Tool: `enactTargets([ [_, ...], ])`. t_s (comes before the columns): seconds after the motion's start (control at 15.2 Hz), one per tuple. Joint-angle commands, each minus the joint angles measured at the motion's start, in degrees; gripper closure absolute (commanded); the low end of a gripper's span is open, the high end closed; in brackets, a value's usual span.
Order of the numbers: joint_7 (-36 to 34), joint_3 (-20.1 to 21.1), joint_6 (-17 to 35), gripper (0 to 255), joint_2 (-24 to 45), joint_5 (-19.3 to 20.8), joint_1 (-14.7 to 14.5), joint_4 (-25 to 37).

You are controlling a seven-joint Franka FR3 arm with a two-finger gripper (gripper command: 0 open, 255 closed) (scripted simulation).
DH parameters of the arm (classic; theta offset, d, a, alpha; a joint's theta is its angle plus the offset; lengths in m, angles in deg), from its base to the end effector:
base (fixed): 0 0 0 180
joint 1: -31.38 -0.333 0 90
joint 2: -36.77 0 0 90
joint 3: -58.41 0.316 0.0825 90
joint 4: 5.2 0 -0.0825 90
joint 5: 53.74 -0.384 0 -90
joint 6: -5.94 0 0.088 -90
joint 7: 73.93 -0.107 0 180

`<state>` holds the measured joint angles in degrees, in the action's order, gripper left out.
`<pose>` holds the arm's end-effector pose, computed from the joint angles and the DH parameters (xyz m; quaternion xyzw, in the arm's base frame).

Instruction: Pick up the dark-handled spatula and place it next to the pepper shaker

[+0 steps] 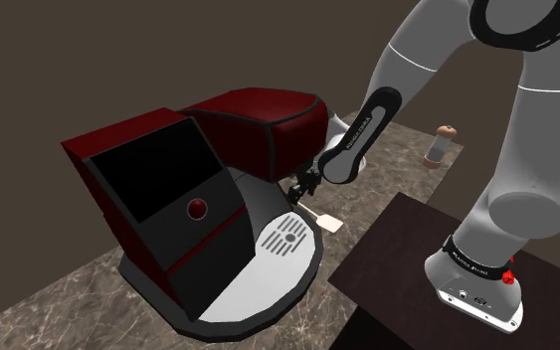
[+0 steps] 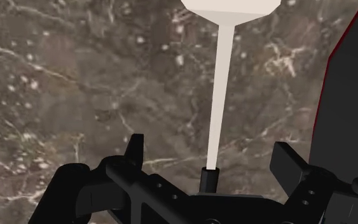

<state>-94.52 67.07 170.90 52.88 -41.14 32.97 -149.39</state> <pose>0.4642 0.0737 0.1821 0.9988 -0.0168 0.0457 0.0014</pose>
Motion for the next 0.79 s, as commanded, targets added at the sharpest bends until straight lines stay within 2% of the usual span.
enactTargets([
  [0.0,-0.3,0.1,0.3,255,1.7,0.2,-0.4,0.0],
  [0.26,-0.5,0.3,-0.1,255,1.5,0.1,-0.6,0.1],
  [0.73,3.0,3.3,-5.1,255,-5.2,-4.3,1.7,-1.5],
])
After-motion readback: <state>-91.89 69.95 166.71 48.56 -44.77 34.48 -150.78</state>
